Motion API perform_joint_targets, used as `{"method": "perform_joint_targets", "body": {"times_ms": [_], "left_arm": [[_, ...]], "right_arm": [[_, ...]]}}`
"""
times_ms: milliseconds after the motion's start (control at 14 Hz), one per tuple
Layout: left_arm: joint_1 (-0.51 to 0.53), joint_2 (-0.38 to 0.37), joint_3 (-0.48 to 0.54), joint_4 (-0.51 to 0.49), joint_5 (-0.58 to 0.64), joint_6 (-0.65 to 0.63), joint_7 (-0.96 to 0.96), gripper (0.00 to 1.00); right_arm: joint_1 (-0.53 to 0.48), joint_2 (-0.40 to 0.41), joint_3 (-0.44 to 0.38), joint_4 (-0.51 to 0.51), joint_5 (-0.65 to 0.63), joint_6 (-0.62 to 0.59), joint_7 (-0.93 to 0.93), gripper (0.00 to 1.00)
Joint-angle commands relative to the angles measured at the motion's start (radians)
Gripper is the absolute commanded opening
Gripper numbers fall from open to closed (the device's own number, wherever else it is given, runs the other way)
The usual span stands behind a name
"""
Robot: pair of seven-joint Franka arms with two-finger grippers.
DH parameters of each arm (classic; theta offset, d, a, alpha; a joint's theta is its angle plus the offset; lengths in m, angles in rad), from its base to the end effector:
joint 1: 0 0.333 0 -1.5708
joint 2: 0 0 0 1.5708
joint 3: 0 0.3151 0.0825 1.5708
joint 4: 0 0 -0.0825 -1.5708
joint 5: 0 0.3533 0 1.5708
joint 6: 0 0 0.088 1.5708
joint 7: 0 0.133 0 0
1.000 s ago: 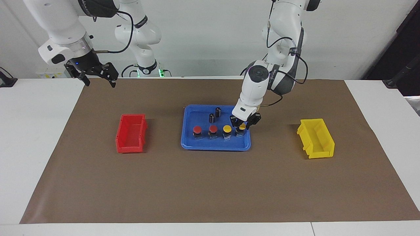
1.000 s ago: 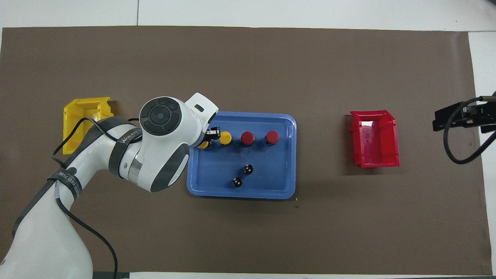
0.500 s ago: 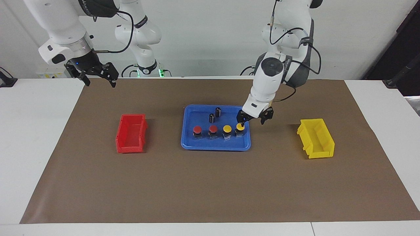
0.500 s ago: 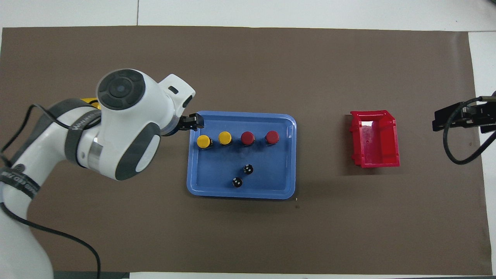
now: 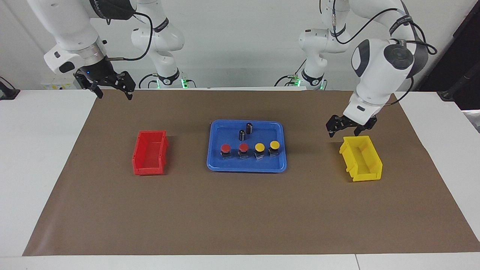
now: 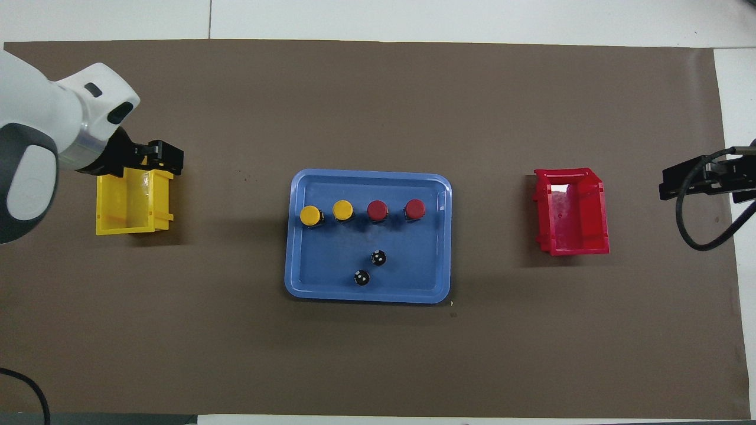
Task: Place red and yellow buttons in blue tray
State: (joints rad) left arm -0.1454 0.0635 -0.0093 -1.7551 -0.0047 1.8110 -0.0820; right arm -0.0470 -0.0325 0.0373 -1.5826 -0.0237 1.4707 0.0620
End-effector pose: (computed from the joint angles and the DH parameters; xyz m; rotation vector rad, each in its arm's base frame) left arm 0.5454 -0.0855 0.5019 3.1353 -0.1122 -0.0128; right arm 0.5009 -0.0079 0.6009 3.1102 -0.1139 -0.1226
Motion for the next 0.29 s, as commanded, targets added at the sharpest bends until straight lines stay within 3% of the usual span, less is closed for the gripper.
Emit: {"method": "perform_joint_targets", "body": {"times_ms": [0,214], "left_arm": [[0.076,-0.066,-0.008,0.005,-0.012,-0.088,0.114,1.00],[0.116,-0.103,-0.009,0.003,-0.015,-0.116,0.128,1.00]], "right_arm": [[-0.013,-0.023,0.003,-0.023,0.010,0.005,-0.030,1.00],[-0.013,-0.023,0.003,-0.022,0.010,0.007,-0.030,1.00]]}}
